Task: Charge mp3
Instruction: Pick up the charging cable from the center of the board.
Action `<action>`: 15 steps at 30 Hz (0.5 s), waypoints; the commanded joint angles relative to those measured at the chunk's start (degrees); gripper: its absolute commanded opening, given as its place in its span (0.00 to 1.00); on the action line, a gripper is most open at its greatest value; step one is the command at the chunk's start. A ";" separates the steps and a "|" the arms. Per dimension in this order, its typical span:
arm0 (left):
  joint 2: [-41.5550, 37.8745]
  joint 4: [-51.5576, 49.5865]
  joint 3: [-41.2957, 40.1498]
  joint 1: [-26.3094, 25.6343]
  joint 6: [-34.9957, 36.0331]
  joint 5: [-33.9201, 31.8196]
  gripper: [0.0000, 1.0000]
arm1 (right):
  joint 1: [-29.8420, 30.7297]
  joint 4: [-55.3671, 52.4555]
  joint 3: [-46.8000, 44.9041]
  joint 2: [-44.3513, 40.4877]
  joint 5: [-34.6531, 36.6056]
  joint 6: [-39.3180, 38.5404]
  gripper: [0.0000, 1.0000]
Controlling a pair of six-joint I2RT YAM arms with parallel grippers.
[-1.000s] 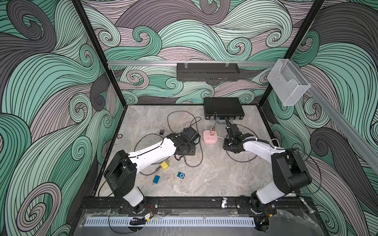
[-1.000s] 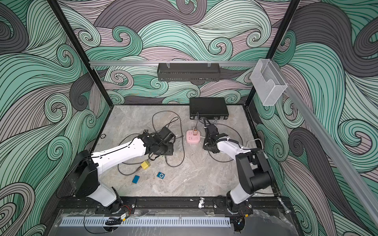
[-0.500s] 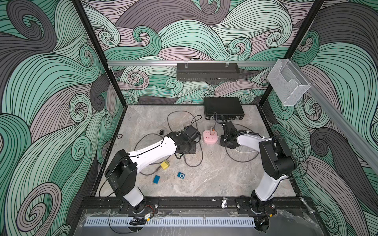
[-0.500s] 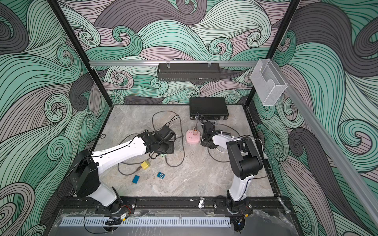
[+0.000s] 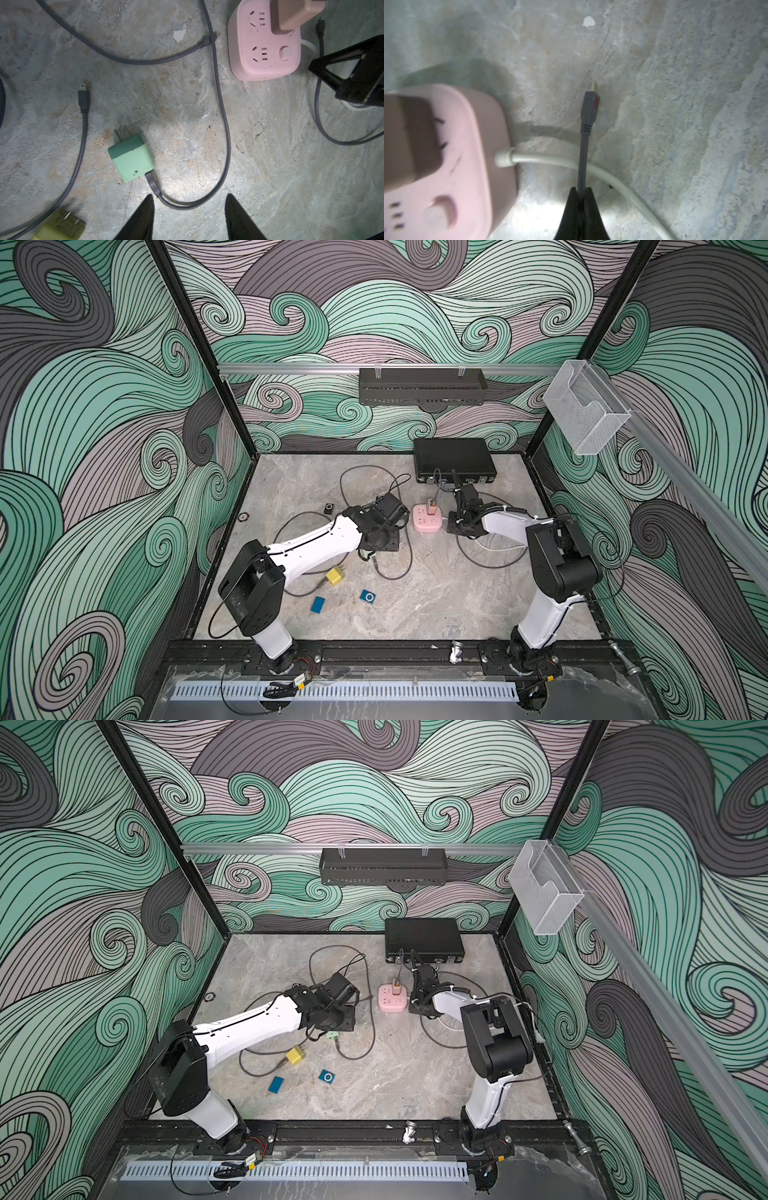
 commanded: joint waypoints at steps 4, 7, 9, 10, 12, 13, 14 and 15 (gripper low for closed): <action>-9.85 1.84 -0.11 6.20 4.20 8.01 0.54 | 2.21 -7.13 -2.13 -16.17 -15.07 -8.39 0.00; -13.46 3.84 -0.12 7.54 7.63 13.29 0.55 | 4.34 -9.90 -3.32 -23.25 -23.80 -12.24 0.00; -14.65 4.75 0.10 8.29 8.87 17.21 0.55 | 5.89 -10.95 -4.23 -27.13 -29.08 -14.20 0.00; -15.17 5.41 0.10 8.64 9.02 19.16 0.55 | 6.71 -11.28 -4.74 -29.40 -31.97 -15.22 0.00; -16.40 7.17 -0.26 9.17 9.44 23.16 0.55 | 7.86 -11.31 -6.25 -33.40 -36.83 -16.54 0.00; -17.18 8.40 -0.69 9.32 9.75 25.34 0.55 | 8.47 -11.21 -7.08 -35.45 -39.15 -17.15 0.00; -17.87 9.59 -1.21 9.43 10.26 27.76 0.55 | 8.82 -10.97 -7.91 -37.61 -41.33 -17.59 0.00; -18.48 10.33 -1.57 9.55 10.95 29.77 0.55 | 9.02 -10.80 -8.55 -39.38 -42.80 -17.75 0.00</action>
